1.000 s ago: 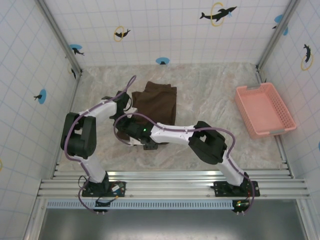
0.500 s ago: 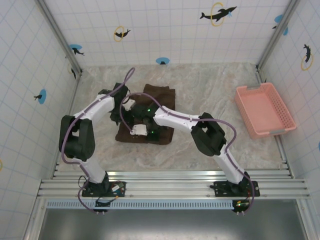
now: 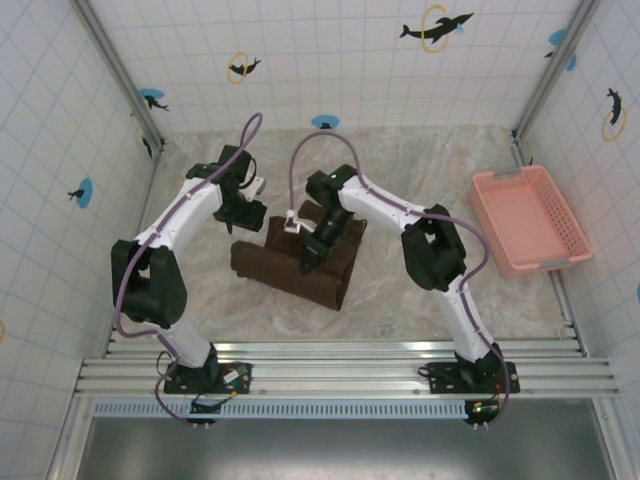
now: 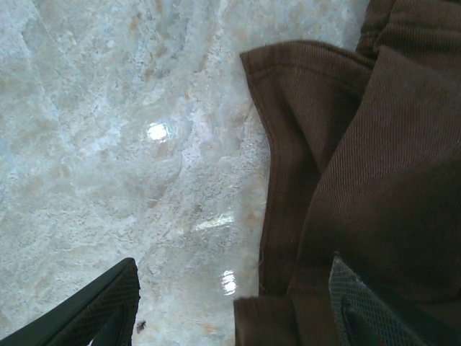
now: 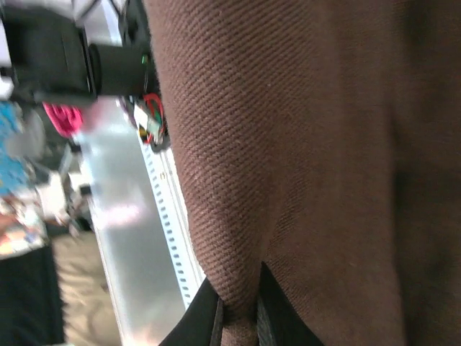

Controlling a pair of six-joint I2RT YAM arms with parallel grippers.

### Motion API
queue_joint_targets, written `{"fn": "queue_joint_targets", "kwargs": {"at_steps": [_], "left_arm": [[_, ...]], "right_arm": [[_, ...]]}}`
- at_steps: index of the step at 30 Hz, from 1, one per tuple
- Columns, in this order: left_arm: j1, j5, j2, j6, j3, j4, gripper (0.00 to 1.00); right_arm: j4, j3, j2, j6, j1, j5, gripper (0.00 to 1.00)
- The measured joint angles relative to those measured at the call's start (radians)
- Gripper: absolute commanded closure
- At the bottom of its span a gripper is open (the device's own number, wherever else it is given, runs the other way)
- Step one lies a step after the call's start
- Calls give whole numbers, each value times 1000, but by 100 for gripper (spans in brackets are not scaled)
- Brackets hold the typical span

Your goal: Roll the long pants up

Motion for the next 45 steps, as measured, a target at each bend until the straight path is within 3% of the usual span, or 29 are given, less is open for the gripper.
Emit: {"fn": "queue_joint_targets", "kwargs": {"at_steps": [6, 10, 15, 19, 23, 28, 30, 37, 41, 45], "left_arm": [[0, 0, 23, -1, 40, -39, 30], [-3, -1, 23, -8, 64, -46, 31], [-34, 0, 23, -26, 62, -43, 43], [-66, 28, 30, -55, 22, -22, 46], [-75, 78, 123, -103, -3, 11, 46], [-76, 126, 290, -131, 26, 16, 45], [-76, 129, 309, -131, 66, -3, 45], [-80, 134, 366, -119, 145, -45, 45], [-80, 135, 371, -104, 152, -53, 45], [-80, 135, 375, -100, 157, -58, 44]], "right_arm": [[17, 14, 119, 71, -110, -31, 92], [19, 50, 193, 93, -116, -12, 92], [12, 112, 224, 110, -115, 50, 92], [12, 145, 224, 113, -113, 104, 89], [19, 147, 218, 106, -109, 181, 74], [55, 103, 120, 84, -88, 366, 52], [90, 42, 22, 67, -68, 467, 42], [192, -126, -297, -10, 130, 742, 31], [252, -225, -334, -37, 275, 838, 30], [305, -294, -295, -59, 335, 899, 30]]}}
